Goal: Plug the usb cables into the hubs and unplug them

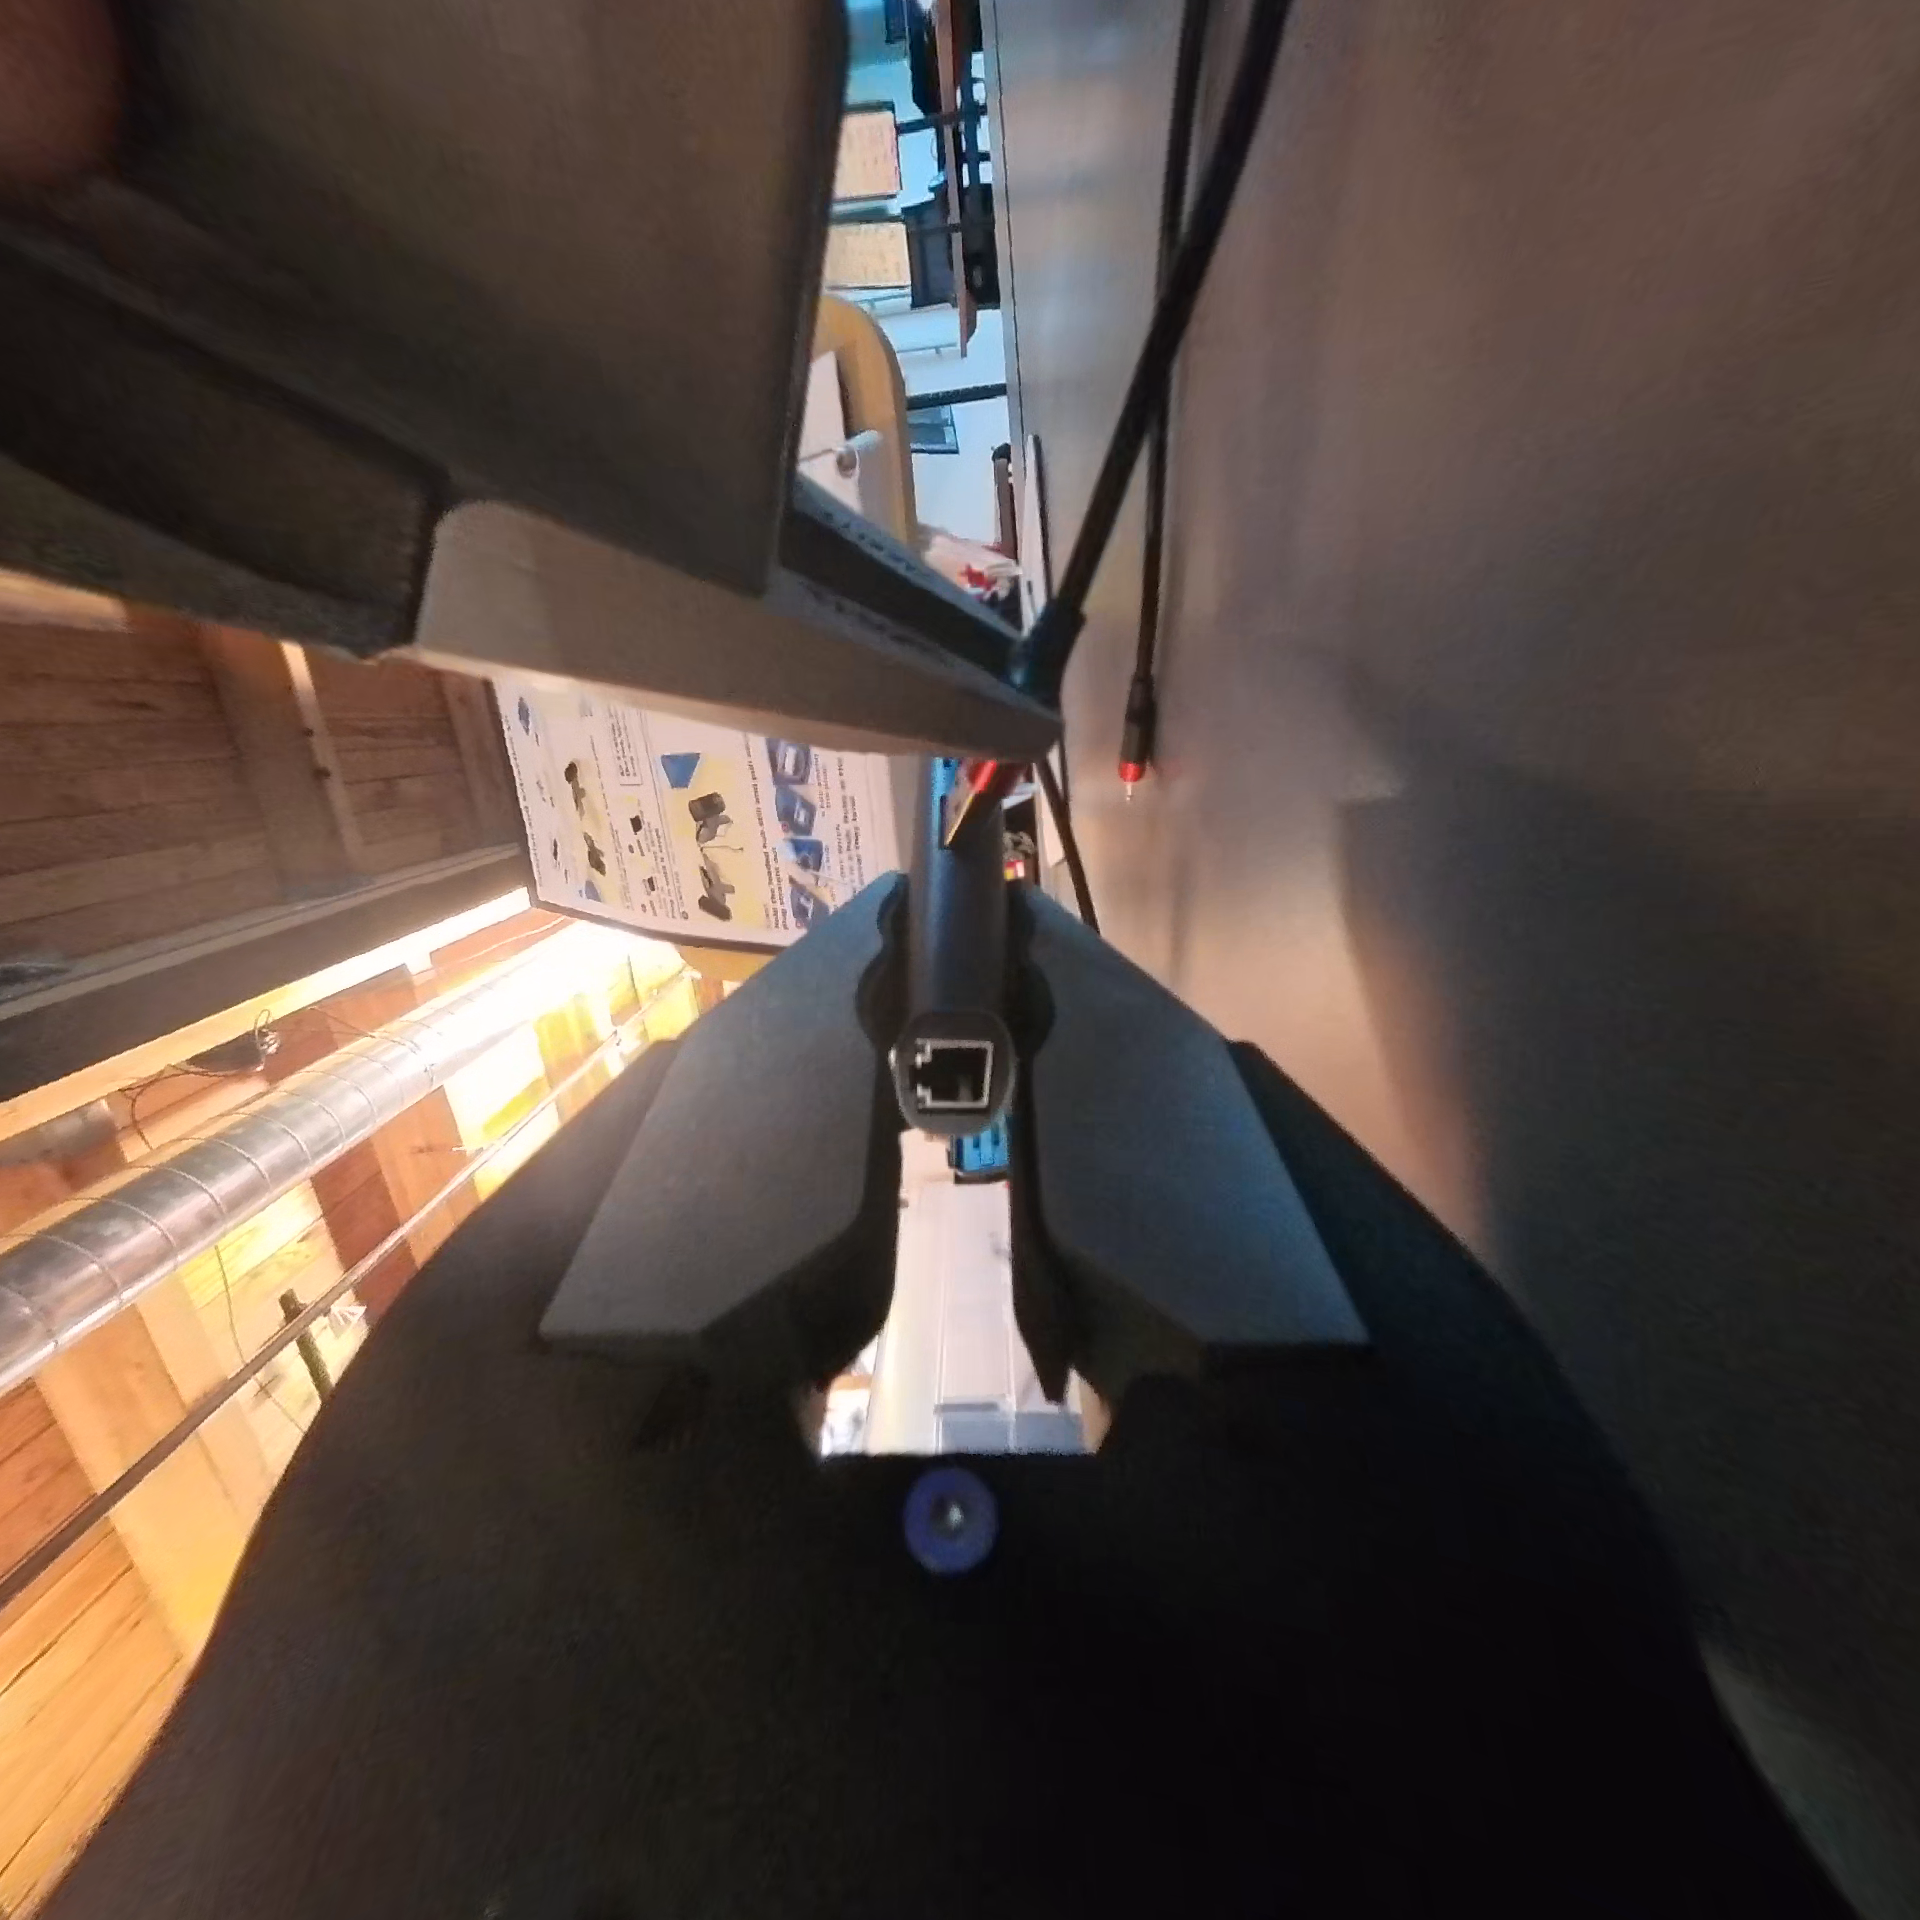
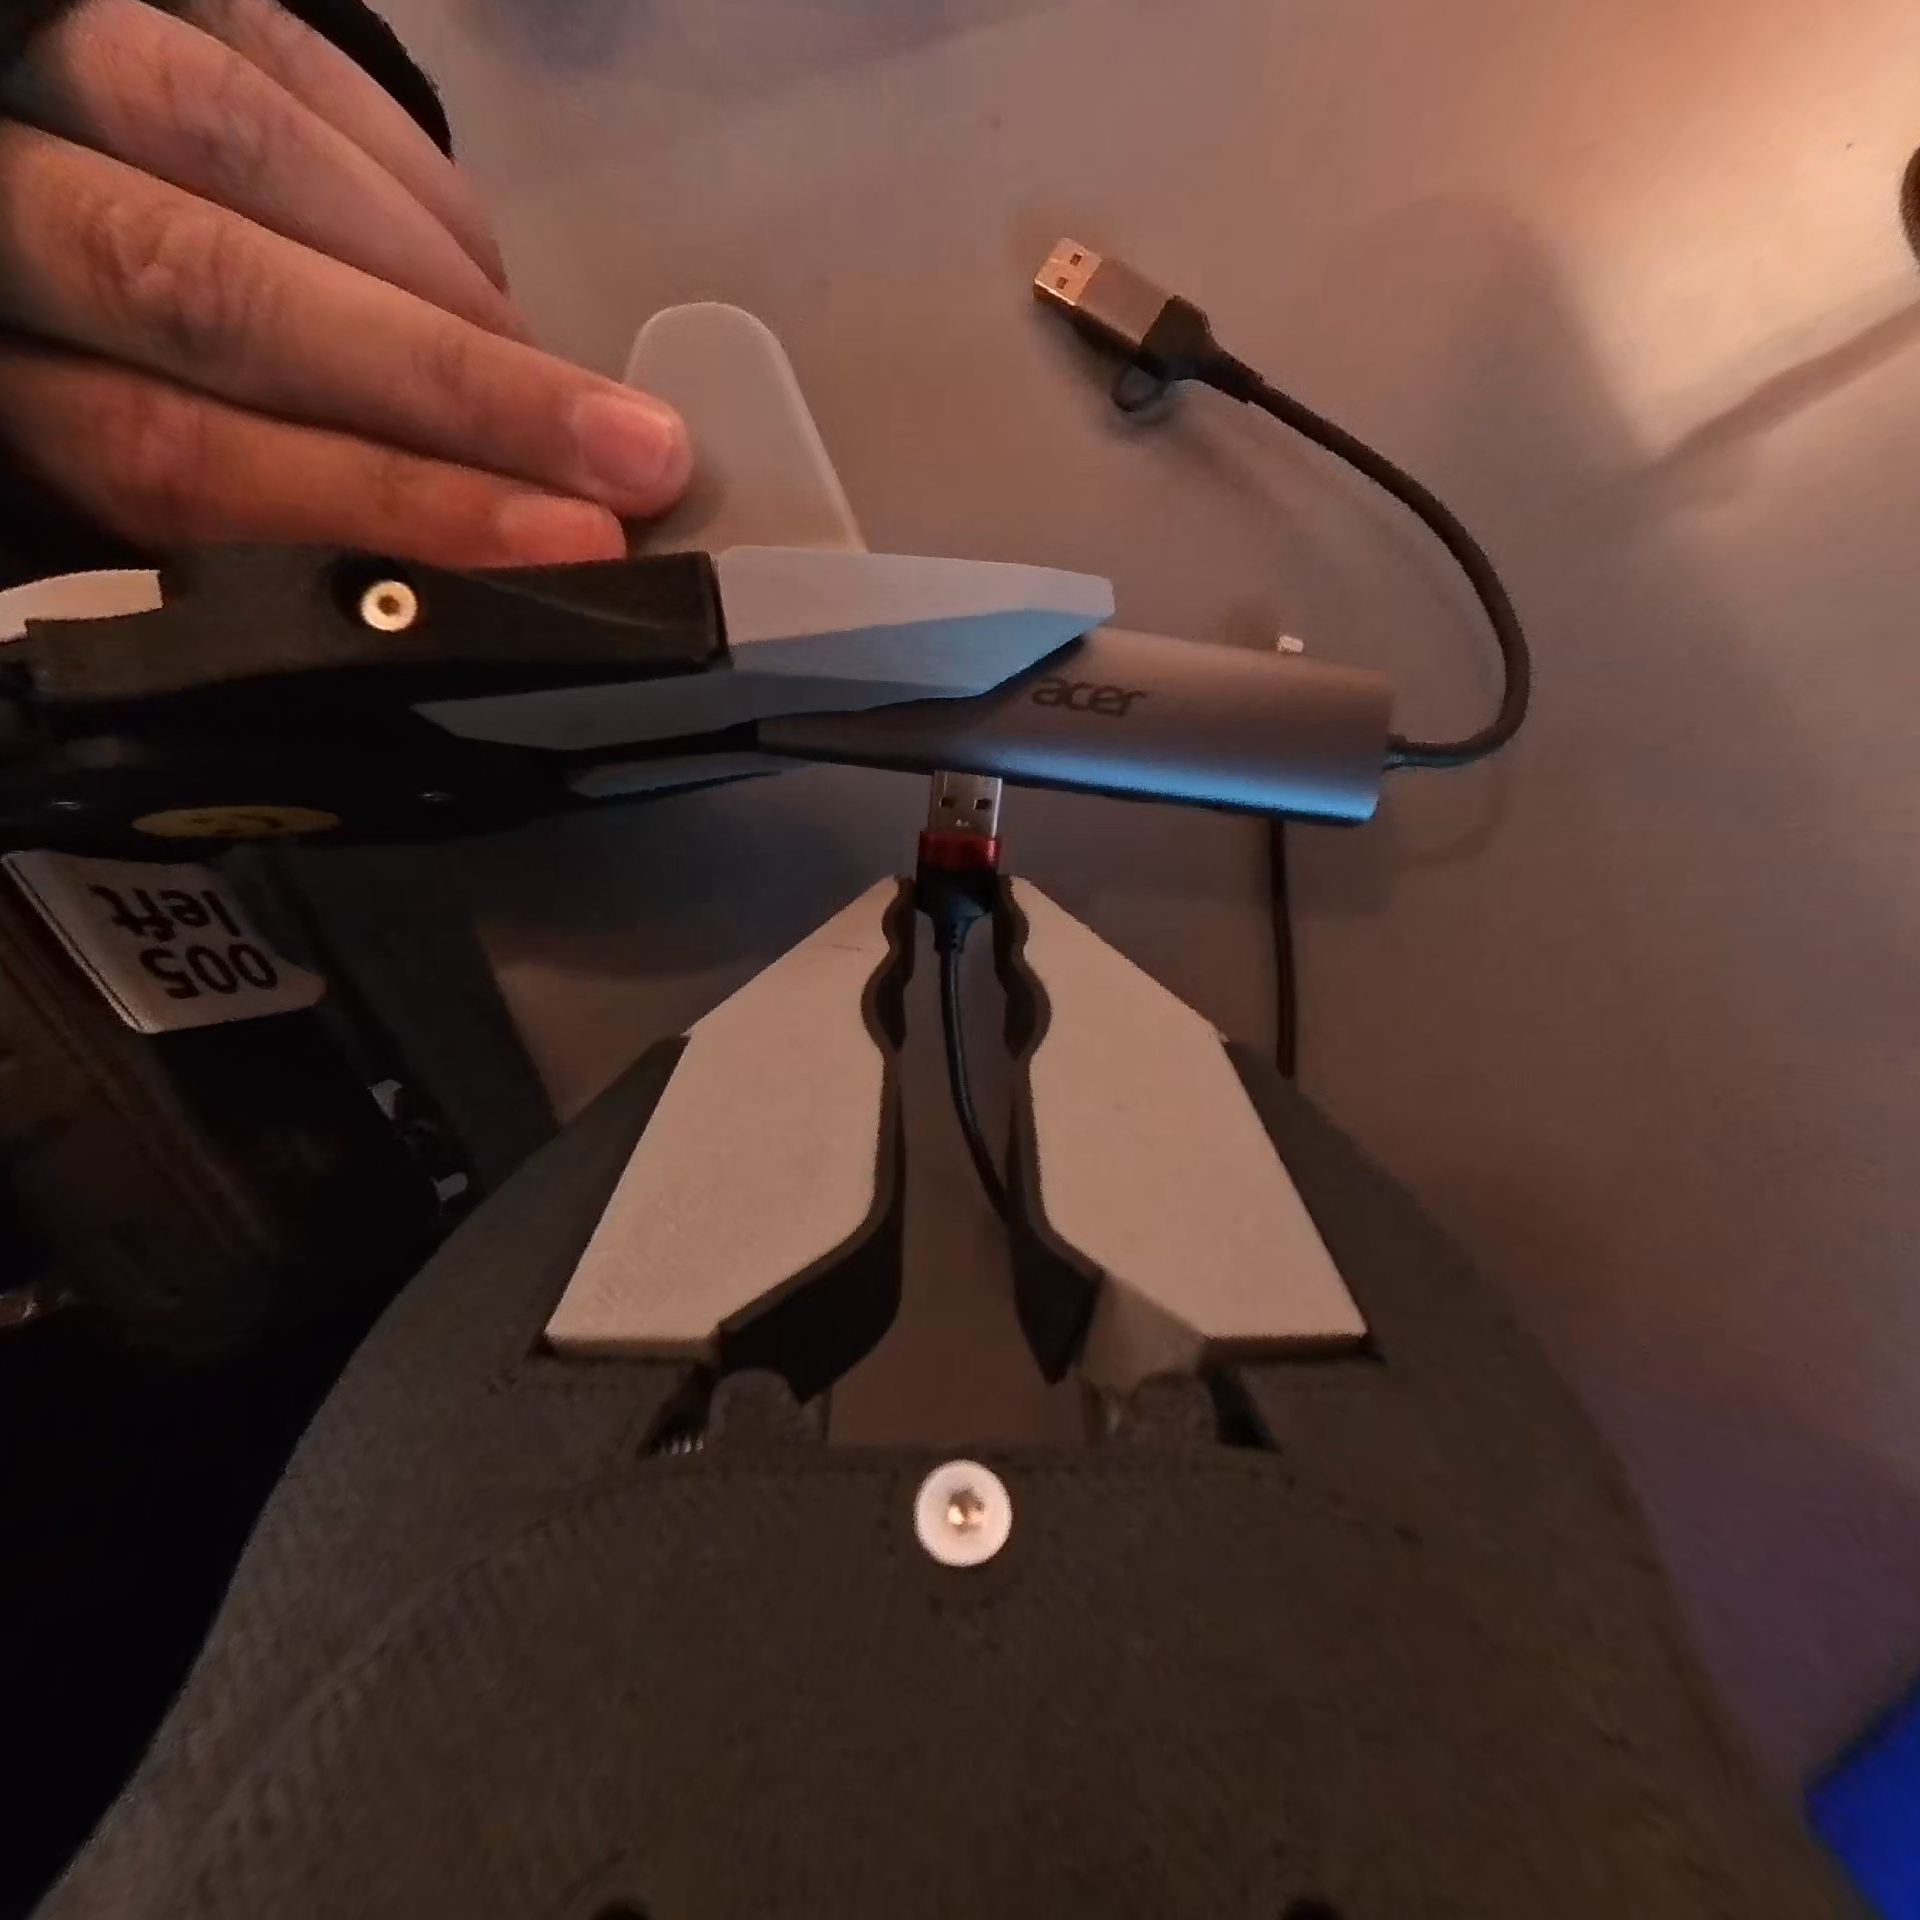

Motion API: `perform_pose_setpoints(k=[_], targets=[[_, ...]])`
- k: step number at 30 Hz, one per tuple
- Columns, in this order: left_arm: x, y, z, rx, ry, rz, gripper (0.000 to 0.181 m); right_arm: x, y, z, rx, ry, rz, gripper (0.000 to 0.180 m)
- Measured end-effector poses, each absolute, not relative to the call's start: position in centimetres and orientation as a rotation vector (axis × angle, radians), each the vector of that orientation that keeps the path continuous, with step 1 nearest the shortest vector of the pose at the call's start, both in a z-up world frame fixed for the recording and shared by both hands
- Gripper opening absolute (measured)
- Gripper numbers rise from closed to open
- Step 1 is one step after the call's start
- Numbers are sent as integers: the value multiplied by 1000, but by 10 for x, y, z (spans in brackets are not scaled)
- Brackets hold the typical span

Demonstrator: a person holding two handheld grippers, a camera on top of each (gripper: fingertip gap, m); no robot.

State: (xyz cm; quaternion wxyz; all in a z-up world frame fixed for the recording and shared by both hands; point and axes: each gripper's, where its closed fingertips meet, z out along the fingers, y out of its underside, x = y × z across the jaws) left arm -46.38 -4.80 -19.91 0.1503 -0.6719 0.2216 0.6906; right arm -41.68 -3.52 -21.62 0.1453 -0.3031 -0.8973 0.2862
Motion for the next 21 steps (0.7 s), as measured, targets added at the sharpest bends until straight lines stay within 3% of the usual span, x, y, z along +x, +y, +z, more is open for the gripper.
perform_pose_setpoints(k=[21], targets=[[-466, -53, -208, -2049, 539, 1890, 13, -418, -43, -201, -876, -2574, 888, 11]])
